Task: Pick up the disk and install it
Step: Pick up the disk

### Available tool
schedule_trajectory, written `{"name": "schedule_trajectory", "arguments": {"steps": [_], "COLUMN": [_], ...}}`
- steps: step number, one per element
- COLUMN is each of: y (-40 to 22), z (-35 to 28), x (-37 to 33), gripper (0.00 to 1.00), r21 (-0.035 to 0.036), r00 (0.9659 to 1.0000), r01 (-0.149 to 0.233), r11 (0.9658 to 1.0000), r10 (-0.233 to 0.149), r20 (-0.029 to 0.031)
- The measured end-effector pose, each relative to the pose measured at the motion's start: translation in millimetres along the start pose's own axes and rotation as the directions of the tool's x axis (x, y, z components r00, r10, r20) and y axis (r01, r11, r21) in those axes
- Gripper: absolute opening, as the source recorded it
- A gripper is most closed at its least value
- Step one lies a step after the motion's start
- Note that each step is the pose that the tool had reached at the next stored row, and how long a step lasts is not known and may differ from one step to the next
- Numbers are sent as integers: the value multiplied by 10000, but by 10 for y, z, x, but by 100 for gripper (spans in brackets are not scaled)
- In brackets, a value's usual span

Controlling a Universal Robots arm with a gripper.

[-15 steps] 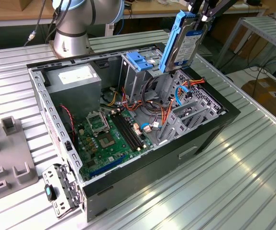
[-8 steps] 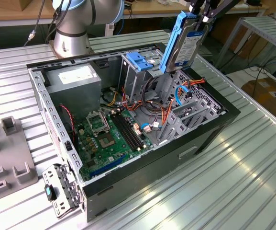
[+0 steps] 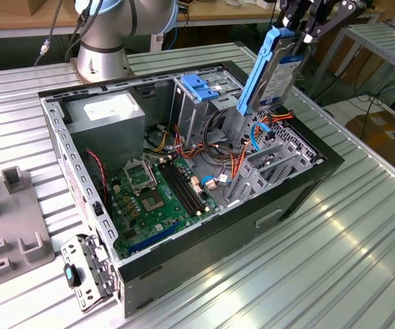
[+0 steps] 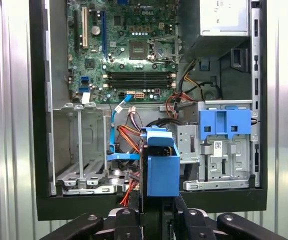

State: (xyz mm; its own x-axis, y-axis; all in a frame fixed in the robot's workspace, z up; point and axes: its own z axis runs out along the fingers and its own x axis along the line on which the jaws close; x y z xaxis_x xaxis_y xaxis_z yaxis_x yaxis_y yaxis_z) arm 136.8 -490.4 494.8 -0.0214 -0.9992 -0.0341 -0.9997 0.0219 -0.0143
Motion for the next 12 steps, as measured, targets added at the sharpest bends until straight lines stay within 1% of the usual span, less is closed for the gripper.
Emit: {"name": "schedule_trajectory", "arguments": {"steps": [2,3,5,6,9,12], "y": [10,21,32,40,58,117], "z": [-4,-5,-8,-9,-13,-19], "x": [61,124,186,234,333,470], "gripper": [35,35,35,35,35,35], "r21": [15,32,50,63,95,176], "r00": [10000,10000,10000,10000,10000,10000], "r01": [1,1,2,2,4,6], "r11": [10000,10000,10000,10000,10000,9998], "r10": [-1,-1,-2,-2,-4,-6], "r20": [-1,3,2,4,3,6]}}
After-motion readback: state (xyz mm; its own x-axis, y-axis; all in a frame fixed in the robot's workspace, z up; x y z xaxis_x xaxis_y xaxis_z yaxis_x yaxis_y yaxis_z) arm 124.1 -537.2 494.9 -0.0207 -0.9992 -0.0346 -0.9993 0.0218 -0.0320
